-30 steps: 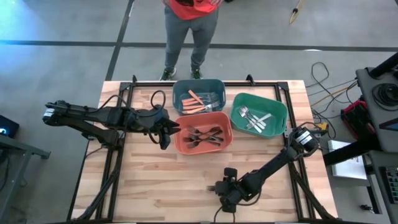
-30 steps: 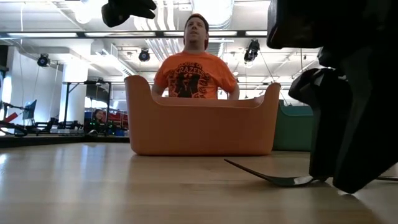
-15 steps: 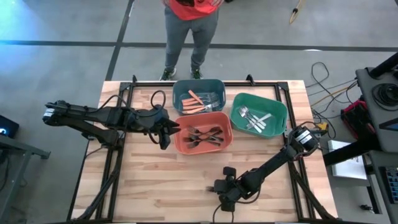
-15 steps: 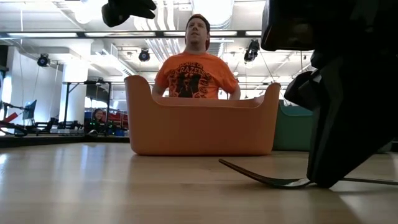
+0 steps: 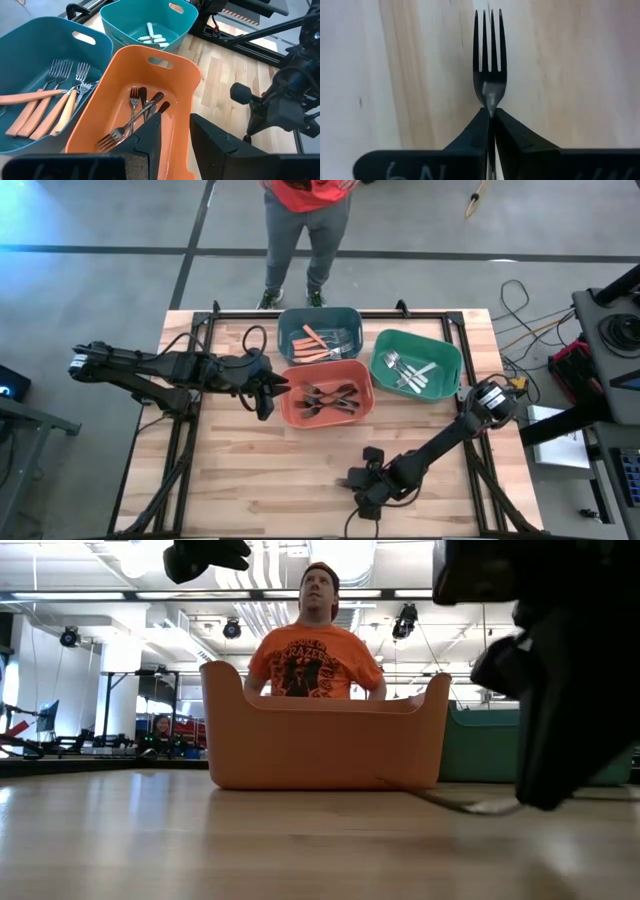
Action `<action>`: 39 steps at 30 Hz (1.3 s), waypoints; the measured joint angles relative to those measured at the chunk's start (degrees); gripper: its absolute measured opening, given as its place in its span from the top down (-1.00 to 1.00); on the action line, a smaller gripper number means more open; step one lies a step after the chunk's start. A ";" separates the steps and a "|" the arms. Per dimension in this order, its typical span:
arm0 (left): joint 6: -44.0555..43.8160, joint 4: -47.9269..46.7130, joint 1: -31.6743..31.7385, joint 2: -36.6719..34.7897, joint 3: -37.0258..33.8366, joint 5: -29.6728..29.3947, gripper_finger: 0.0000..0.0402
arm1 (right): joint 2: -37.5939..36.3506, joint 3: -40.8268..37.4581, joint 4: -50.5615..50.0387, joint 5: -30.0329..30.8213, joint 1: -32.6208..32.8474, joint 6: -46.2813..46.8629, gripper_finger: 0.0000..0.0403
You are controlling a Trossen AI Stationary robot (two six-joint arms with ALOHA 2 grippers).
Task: Sort silverware by color (type)
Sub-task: Put the black fork into the orange bin
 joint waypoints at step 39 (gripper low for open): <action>0.45 -0.65 -0.56 -1.58 -0.02 0.51 0.58 | -26.58 9.05 -1.53 11.82 -28.97 -29.96 0.95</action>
